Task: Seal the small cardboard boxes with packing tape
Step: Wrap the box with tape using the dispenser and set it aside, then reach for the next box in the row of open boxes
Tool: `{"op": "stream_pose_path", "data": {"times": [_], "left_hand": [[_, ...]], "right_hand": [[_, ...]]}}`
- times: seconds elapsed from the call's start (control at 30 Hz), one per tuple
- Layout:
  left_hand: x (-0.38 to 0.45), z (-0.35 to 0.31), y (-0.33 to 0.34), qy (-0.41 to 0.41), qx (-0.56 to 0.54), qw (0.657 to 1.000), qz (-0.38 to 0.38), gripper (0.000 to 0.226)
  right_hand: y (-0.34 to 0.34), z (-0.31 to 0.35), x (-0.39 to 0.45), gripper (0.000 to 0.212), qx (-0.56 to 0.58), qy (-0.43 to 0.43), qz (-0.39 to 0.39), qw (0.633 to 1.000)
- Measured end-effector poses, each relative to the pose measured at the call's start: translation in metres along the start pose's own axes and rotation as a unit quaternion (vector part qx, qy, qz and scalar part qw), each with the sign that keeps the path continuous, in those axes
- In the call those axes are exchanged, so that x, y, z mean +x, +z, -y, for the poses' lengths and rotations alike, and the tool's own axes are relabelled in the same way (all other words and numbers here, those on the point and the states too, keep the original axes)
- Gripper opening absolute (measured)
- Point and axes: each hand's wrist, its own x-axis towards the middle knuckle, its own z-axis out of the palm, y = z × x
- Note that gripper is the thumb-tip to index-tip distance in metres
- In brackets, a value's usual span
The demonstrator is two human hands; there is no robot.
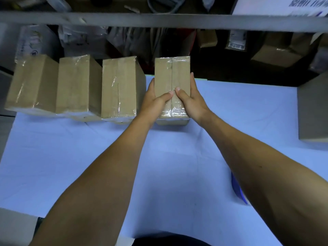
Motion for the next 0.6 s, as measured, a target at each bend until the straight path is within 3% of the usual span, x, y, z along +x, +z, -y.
{"op": "stream_pose_path", "data": {"times": [0.17, 0.3, 0.43, 0.6], "left_hand": [[-0.007, -0.004, -0.001, 0.012, 0.008, 1.000, -0.002, 0.045], [-0.016, -0.017, -0.001, 0.050, 0.137, 0.989, -0.038, 0.051], [-0.035, -0.045, 0.003, 0.105, 0.410, 0.903, -0.069, 0.074], [-0.072, -0.068, 0.023, 0.209, 0.585, 0.783, 0.019, 0.069]], "right_hand": [[-0.004, 0.008, -0.004, 0.080, -0.059, 0.010, 0.004, 0.998], [-0.020, 0.017, -0.020, 0.073, -0.190, 0.000, -0.037, 0.981], [-0.045, 0.018, -0.056, 0.072, -0.333, -0.010, -0.094, 0.938], [-0.077, 0.015, -0.121, 0.070, -0.478, -0.029, -0.131, 0.868]]}}
